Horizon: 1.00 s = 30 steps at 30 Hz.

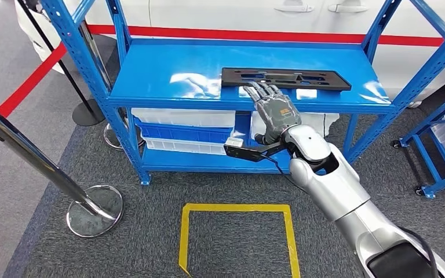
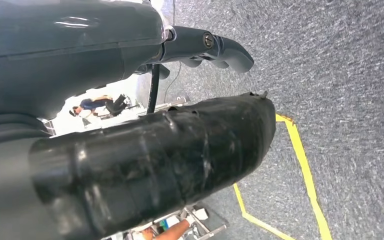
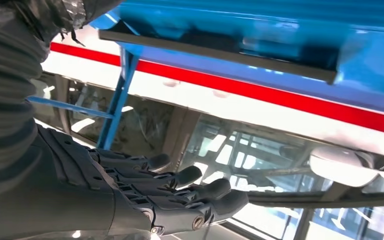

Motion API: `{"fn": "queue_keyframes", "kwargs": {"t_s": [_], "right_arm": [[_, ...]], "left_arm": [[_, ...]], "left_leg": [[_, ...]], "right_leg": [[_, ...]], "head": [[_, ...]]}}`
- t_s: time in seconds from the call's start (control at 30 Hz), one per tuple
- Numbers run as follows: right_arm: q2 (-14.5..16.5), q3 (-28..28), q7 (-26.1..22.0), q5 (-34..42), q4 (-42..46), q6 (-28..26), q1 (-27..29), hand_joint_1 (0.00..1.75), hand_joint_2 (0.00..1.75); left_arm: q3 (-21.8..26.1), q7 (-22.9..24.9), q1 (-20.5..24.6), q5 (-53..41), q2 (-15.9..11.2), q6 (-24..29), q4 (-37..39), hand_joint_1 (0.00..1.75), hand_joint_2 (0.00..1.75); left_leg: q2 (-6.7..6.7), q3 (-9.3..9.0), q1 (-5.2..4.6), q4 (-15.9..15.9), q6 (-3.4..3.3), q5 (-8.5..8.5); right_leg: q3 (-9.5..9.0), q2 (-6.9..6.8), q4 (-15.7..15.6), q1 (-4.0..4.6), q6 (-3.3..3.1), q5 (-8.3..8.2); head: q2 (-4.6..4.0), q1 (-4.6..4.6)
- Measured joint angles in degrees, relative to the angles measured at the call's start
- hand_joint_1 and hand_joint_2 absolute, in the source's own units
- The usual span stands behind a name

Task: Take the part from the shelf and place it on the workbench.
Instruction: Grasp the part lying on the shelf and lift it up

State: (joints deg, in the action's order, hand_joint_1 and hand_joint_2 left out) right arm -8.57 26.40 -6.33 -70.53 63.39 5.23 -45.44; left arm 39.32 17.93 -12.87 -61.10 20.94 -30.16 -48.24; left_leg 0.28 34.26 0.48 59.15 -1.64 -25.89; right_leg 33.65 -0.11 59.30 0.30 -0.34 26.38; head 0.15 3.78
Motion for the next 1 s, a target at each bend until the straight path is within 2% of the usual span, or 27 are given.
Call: {"fn": "queue_keyframes", "kwargs": {"t_s": [0.07,0.1,0.13,0.2,0.23,0.27,0.3,0.33,0.37,0.4,0.47,0.53,0.6,0.63,0.67,0.73,0.77,0.8,0.83,0.87,0.9,0.93,0.97,1.0], "right_arm": [[0.0,0.0,0.0,0.0,0.0,0.0,0.0,0.0,1.75],[0.0,0.0,0.0,0.0,0.0,0.0,-0.1,0.0,1.75],[0.0,0.0,0.0,0.0,0.1,0.0,-0.1,0.0,1.75],[0.2,0.0,0.0,-0.4,0.0,0.3,-0.1,0.0,1.75],[0.6,0.1,0.2,-1.4,-0.3,0.9,-0.2,0.0,1.75],[1.5,0.4,0.5,-3.0,-1.2,1.6,-0.3,0.0,1.75],[2.9,1.0,1.0,-5.0,-2.8,2.0,-0.6,0.0,1.75],[4.5,1.8,1.7,-6.8,-4.8,2.0,-0.9,0.0,1.75],[6.2,2.7,2.2,-8.0,-7.0,1.4,-1.3,0.0,1.75],[7.6,3.5,2.5,-8.6,-9.1,0.8,-1.7,0.0,1.75],[9.6,4.6,2.7,-8.9,-12.0,-0.1,-2.6,0.0,1.75],[10.7,5.2,2.6,-8.9,-13.7,-0.3,-3.4,0.0,1.75],[11.3,5.7,2.4,-8.9,-14.6,-0.2,-3.7,0.0,1.75],[11.4,5.8,2.3,-8.9,-14.9,-0.2,-3.9,0.0,1.75],[11.5,6.0,2.2,-8.9,-15.3,-0.1,-4.1,0.0,1.75],[11.6,6.3,2.2,-8.9,-16.0,0.0,-4.2,0.0,1.75],[11.7,6.3,2.2,-8.9,-16.4,0.0,-4.1,0.0,1.75],[11.7,6.4,2.2,-8.9,-16.7,0.0,-4.0,0.0,1.75],[11.7,6.5,2.2,-8.9,-17.0,0.0,-4.0,0.0,1.75],[11.7,6.5,2.2,-8.8,-17.2,0.0,-4.0,0.0,1.75],[11.7,6.5,2.2,-8.8,-17.5,0.0,-4.0,0.0,1.75],[11.7,6.6,2.2,-8.8,-17.8,0.0,-4.0,0.0,1.75],[11.7,6.6,2.2,-8.7,-18.0,0.0,-4.0,0.0,1.75],[11.7,6.7,2.2,-8.5,-18.1,-0.1,-4.1,0.0,1.75]], "left_arm": [[0.0,0.0,0.0,0.0,0.0,0.0,0.0,0.0,0.0],[0.0,0.0,-0.1,0.0,0.0,0.0,0.0,0.0,0.0],[0.0,0.0,-0.1,0.0,-0.1,0.0,0.0,0.0,0.0],[0.0,0.0,-0.2,0.1,-0.1,-0.1,0.0,0.0,0.0],[0.0,-0.1,-0.1,0.2,-0.1,-0.2,0.0,0.0,0.0],[0.0,-0.3,-0.1,0.4,-0.1,-0.3,0.0,0.0,0.0],[0.0,-0.5,-0.1,0.5,-0.1,-0.5,0.0,0.0,0.0],[0.0,-0.7,-0.1,0.6,-0.1,-0.5,0.0,0.0,0.0],[0.0,-0.9,0.0,0.6,-0.1,-0.5,0.1,0.0,0.0],[-0.1,-1.1,0.1,0.5,-0.1,-0.5,0.2,0.0,0.0],[-0.1,-1.3,0.5,0.5,-0.1,-0.4,0.4,0.0,0.0],[-0.2,-1.3,0.6,0.4,-0.1,-0.5,0.5,0.0,0.0],[-0.2,-1.4,0.5,0.3,0.0,-0.5,0.5,0.0,0.0],[-0.2,-1.5,0.4,0.3,0.0,-0.5,0.6,0.0,0.0],[-0.2,-1.5,0.4,0.3,0.0,-0.5,0.6,0.0,0.0],[-0.2,-1.6,0.4,0.3,0.0,-0.5,0.7,0.0,0.0],[-0.2,-1.7,0.4,0.3,0.0,-0.5,0.7,0.0,0.0],[-0.2,-1.7,0.3,0.3,0.0,-0.5,0.7,0.0,0.0],[-0.1,-1.7,0.3,0.2,0.0,-0.5,0.7,0.0,0.0],[-0.1,-1.7,0.2,0.2,0.0,-0.5,0.8,0.0,0.0],[-0.1,-1.8,0.1,0.2,0.2,-0.5,1.0,0.0,0.0],[-0.1,-1.7,0.1,0.3,0.2,-0.5,1.1,0.0,0.0],[-0.1,-1.7,0.1,0.4,0.3,-0.5,1.3,0.0,0.0],[-0.2,-1.7,0.2,0.6,0.4,-0.5,1.4,0.0,0.0]], "left_leg": [[0.02,0.07,0.04,0.2,0.61,-0.22],[0.0,0.47,0.04,1.2,0.91,-0.99],[-0.03,1.38,0.07,3.3,1.18,-2.35],[-0.07,4.72,0.22,10.4,1.61,-5.81],[-0.06,6.41,0.29,13.8,1.8,-6.85],[-0.06,7.43,0.36,15.7,1.98,-6.88],[-0.05,7.34,0.45,15.4,2.12,-5.81],[-0.04,6.16,0.55,12.8,2.2,-3.93],[0.0,4.38,0.63,8.9,2.21,-1.94],[0.04,2.54,0.58,5.2,2.18,-0.75],[-0.03,0.52,0.44,1.0,1.6,-0.47],[-0.31,-0.08,0.44,0.4,0.73,-1.18],[-0.48,-1.3,0.59,0.0,-0.01,-1.66],[-0.53,-2.07,0.65,-0.2,-0.31,-1.99],[-0.53,-2.74,0.65,-0.4,-0.5,-2.4],[-0.63,-3.98,0.63,-0.6,-0.64,-3.43],[-0.75,-4.75,0.6,-0.7,-0.65,-4.08],[-0.88,-5.67,0.55,-0.7,-0.64,-4.83],[-0.99,-6.78,0.46,-0.8,-0.63,-5.65],[-1.07,-7.99,0.33,-1.0,-0.63,-6.55],[-1.06,-9.17,0.2,-1.1,-0.59,-7.42],[-1.11,-10.15,0.14,-1.5,-0.44,-8.19],[-1.09,-10.96,0.18,-2.1,-0.18,-8.82],[-0.98,-11.87,0.23,-2.6,0.14,-9.05]], "right_leg": [[-0.19,0.03,-0.6,-0.26,-0.36,-0.35],[-0.36,-0.01,-0.9,-0.46,-0.61,-0.56],[-0.53,-0.07,-1.2,-0.68,-0.84,-0.75],[-0.56,-0.08,-1.4,-0.74,-1.23,-0.42],[-0.57,-0.05,-1.3,-0.73,-1.37,-0.14],[-0.65,0.03,-1.2,-0.73,-1.47,0.18],[-0.82,0.17,-1.0,-0.76,-1.42,0.38],[-1.06,0.36,-0.8,-0.82,-1.26,0.63],[-1.33,0.52,-0.5,-0.88,-1.0,0.97],[-1.47,0.62,-0.2,-0.82,-0.66,1.38],[-1.66,0.53,0.0,-0.6,0.0,2.04],[-2.07,0.42,0.2,-0.46,0.55,2.16],[-1.76,0.32,1.9,-0.58,0.98,2.11],[-0.48,0.28,4.2,-0.65,1.18,2.32],[1.64,0.23,7.4,-0.7,1.37,2.76],[6.99,0.22,14.0,-0.69,1.59,4.68],[9.17,0.23,15.7,-0.66,1.54,5.6],[10.56,0.23,15.6,-0.6,1.36,5.92],[11.09,0.24,13.8,-0.5,1.02,5.04],[11.03,0.25,10.5,-0.29,0.46,2.62],[10.74,0.29,6.6,0.05,-0.27,-1.61],[10.31,0.29,3.5,0.46,-0.89,-5.0],[9.79,0.28,1.3,0.89,-1.39,-7.54],[9.21,0.33,0.2,1.25,-1.79,-8.56]], "head": [[0.0,0.0],[0.0,0.03],[0.0,0.05],[-0.01,0.08],[-0.01,0.07],[-0.01,0.07],[-0.01,0.07],[-0.01,0.08],[-0.02,0.08],[-0.02,0.08],[-0.01,0.02],[0.01,-0.03],[0.0,-0.07],[-0.01,-0.1],[-0.01,-0.13],[0.0,-0.15],[0.01,-0.15],[0.0,-0.16],[0.0,-0.15],[-0.01,-0.16],[-0.02,-0.13],[-0.01,-0.08],[-0.01,-0.08],[0.0,-0.11]]}}
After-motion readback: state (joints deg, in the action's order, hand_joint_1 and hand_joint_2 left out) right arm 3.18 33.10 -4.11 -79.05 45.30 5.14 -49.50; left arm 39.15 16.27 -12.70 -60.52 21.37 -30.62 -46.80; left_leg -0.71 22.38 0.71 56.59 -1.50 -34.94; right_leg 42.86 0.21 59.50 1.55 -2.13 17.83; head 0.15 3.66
